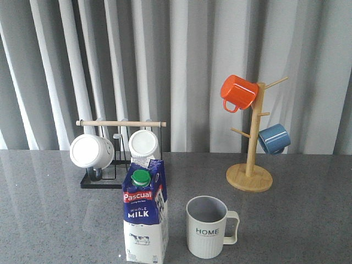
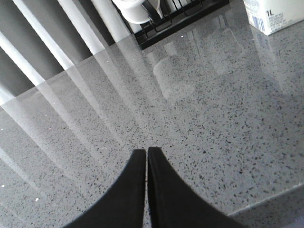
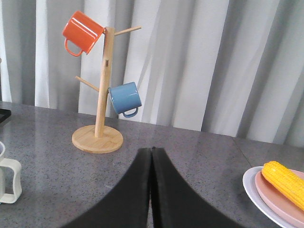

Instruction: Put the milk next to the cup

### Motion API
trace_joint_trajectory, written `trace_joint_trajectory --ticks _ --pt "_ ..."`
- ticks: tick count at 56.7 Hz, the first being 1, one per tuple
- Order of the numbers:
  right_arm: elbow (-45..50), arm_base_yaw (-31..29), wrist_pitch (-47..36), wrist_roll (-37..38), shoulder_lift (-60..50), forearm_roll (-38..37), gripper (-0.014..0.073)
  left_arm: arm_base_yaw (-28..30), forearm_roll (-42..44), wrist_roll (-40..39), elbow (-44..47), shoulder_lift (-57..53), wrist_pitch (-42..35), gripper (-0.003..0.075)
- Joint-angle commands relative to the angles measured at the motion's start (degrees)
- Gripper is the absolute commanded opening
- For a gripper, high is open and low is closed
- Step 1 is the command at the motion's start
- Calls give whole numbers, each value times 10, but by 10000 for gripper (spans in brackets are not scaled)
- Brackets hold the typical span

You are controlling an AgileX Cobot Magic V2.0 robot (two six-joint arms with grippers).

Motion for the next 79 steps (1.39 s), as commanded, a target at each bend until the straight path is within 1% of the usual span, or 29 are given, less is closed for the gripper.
trace_joint_trajectory --ticks 1,39,44,50,56,61,68,72,79 --pt "-15 -3 -39 -2 3 -7 -6 1 -8 -3 -8 -6 -31 -8" --pt "-15 -3 -40 -2 3 -7 -6 1 -8 -4 -8 -6 -34 -8" --pt "-15 -3 -40 -2 3 -7 -6 1 -19 -35 -8 -6 -52 -8" --pt "-15 -3 -40 -2 3 -7 -6 1 -21 -109 -8 -6 -103 -8" --pt "-15 -3 -40 -2 3 -7 -6 1 7 -174 -8 -6 -136 -8" --pt "-15 -3 -40 -2 3 -7 -6 1 23 -227 -8 -6 -140 -8" --pt "-15 -3 -40 -2 3 -7 -6 1 22 -311 -8 -6 -139 -8" --pt "-15 -3 -40 -2 3 -7 -6 1 22 -327 -8 -6 -138 -8" --pt "-15 -3 -40 -2 3 -7 -6 1 22 -326 -8 -6 -134 -8"
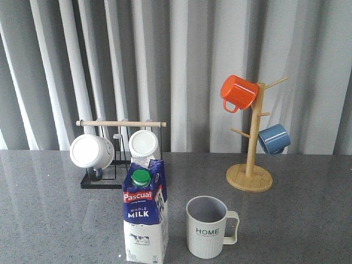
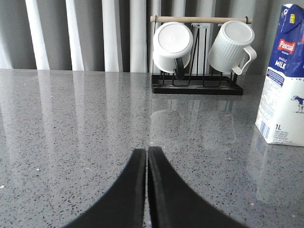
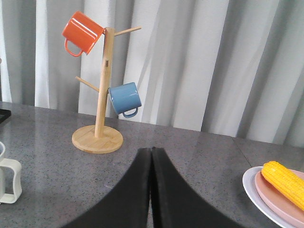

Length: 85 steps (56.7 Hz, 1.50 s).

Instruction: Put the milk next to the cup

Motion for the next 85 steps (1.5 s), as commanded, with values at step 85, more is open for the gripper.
trace_joint_trajectory --ticks 85 --pt "-15 -3 -40 -2 3 -7 -6 -25 120 -88 -8 -6 -40 -7"
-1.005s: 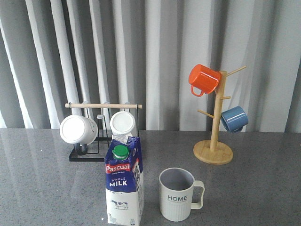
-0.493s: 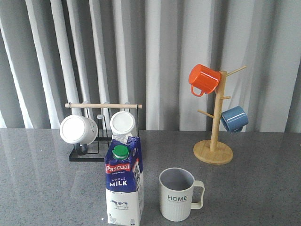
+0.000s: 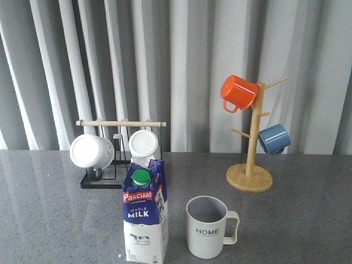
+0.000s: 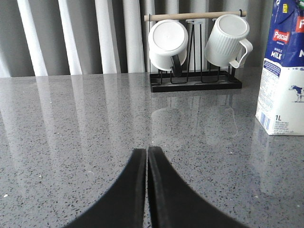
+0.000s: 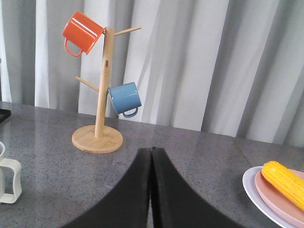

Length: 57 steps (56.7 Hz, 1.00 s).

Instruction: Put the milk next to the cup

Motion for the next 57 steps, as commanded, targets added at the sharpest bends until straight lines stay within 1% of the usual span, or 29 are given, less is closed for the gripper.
trace_joint_trajectory --ticks 1,19,28,33,38,43,49,57 --pt "-15 -3 -40 -2 3 -7 -6 -3 -1 -5 -8 -6 -40 -7" --pt "-15 -3 -40 -2 3 -7 -6 -3 -1 -5 -8 -6 -40 -7" --pt "18 -3 -46 -8 -8 -13 -6 -3 -1 -5 -8 -6 -40 -7" --pt "58 -1 -48 -8 -27 -4 -6 -3 -1 -5 -8 -6 -40 -7" --pt "112 -4 -87 -7 -58 5 -6 -3 -1 -5 -8 -6 -40 -7" --pt "162 -4 -112 -1 -96 49 -6 -3 -1 -5 -8 -6 -40 -7" --pt "218 -4 -113 -1 -141 91 -6 -3 -1 -5 -8 -6 -40 -7" --pt "273 -2 -120 5 -207 97 -6 -3 -1 -5 -8 -6 -40 -6"
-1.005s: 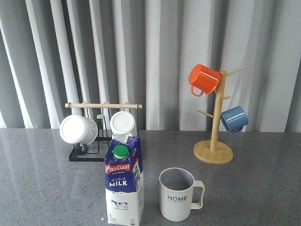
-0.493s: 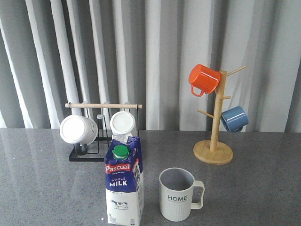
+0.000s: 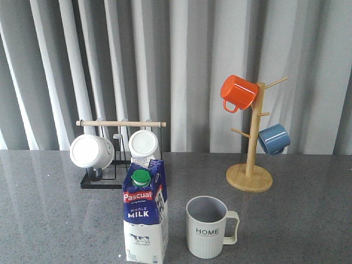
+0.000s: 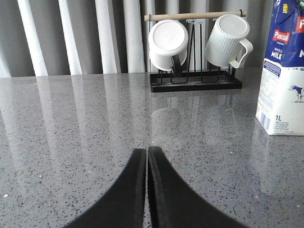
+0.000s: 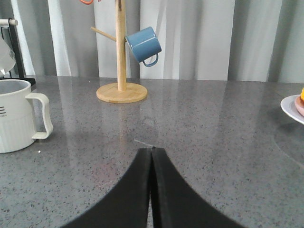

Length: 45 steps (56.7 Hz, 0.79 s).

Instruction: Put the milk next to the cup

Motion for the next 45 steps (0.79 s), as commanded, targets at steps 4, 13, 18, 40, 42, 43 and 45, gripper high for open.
trace_joint_trajectory --ticks 4,13,18,40,42,43,45 --pt "37 0 -58 20 -64 9 -6 -3 -1 -5 -8 -6 -40 -6" --pt "49 15 -20 30 -89 5 -6 -3 -1 -5 -8 -6 -40 -6" --pt "49 24 -21 28 -89 2 -6 -3 -1 -5 -8 -5 -39 -6" --pt "49 28 -27 28 -89 -1 -6 -3 -1 -5 -8 -5 -39 -6" --pt "49 28 -27 28 -89 -1 -6 -3 -1 -5 -8 -5 -39 -6" --pt "49 28 -27 28 -89 -1 -6 -3 -1 -5 -8 -5 -39 -6" --pt "49 28 -27 28 -89 -1 -6 -3 -1 -5 -8 -5 -39 -6"
